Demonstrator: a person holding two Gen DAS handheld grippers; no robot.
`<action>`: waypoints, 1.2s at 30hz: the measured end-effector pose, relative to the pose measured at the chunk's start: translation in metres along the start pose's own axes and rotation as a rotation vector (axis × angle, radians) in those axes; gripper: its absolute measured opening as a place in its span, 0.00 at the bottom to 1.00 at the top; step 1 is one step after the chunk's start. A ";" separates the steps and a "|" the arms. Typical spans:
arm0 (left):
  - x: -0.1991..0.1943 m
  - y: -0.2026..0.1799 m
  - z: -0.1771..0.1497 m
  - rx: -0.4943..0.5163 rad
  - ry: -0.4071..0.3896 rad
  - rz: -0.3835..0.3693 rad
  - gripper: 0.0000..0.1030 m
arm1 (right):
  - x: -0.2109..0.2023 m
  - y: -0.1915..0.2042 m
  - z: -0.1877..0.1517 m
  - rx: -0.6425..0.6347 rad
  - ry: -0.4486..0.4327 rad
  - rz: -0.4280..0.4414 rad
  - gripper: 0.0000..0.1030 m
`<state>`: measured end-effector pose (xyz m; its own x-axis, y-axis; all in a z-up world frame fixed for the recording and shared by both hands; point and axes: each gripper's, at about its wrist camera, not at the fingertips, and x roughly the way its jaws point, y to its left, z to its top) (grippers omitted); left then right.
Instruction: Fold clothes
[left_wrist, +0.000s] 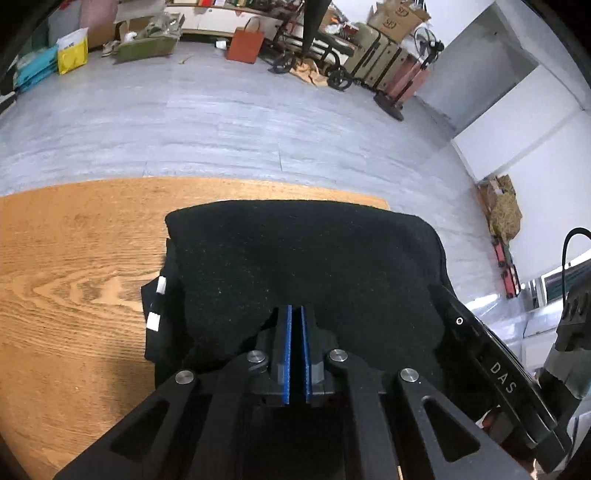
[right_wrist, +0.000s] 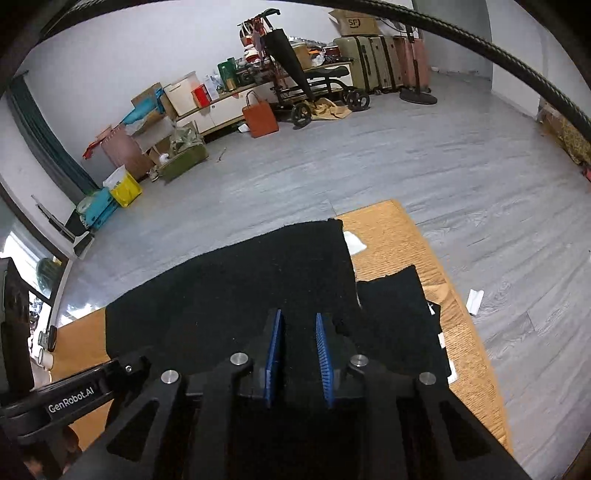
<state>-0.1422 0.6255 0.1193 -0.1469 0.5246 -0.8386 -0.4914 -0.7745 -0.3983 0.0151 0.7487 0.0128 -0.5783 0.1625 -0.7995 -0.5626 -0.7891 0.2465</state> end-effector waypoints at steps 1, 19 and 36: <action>-0.004 -0.010 -0.011 -0.009 -0.024 -0.012 0.07 | -0.002 -0.001 -0.001 0.002 -0.006 0.001 0.20; -0.139 -0.042 -0.147 0.114 -0.209 0.043 0.77 | -0.213 0.001 -0.133 -0.328 -0.357 0.067 0.84; -0.163 -0.056 -0.215 0.161 -0.249 0.134 0.78 | -0.243 0.005 -0.207 -0.398 -0.321 0.018 0.91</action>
<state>0.0941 0.5073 0.1986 -0.4147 0.5075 -0.7553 -0.5799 -0.7870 -0.2104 0.2750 0.5823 0.0952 -0.7735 0.2711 -0.5729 -0.3181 -0.9479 -0.0190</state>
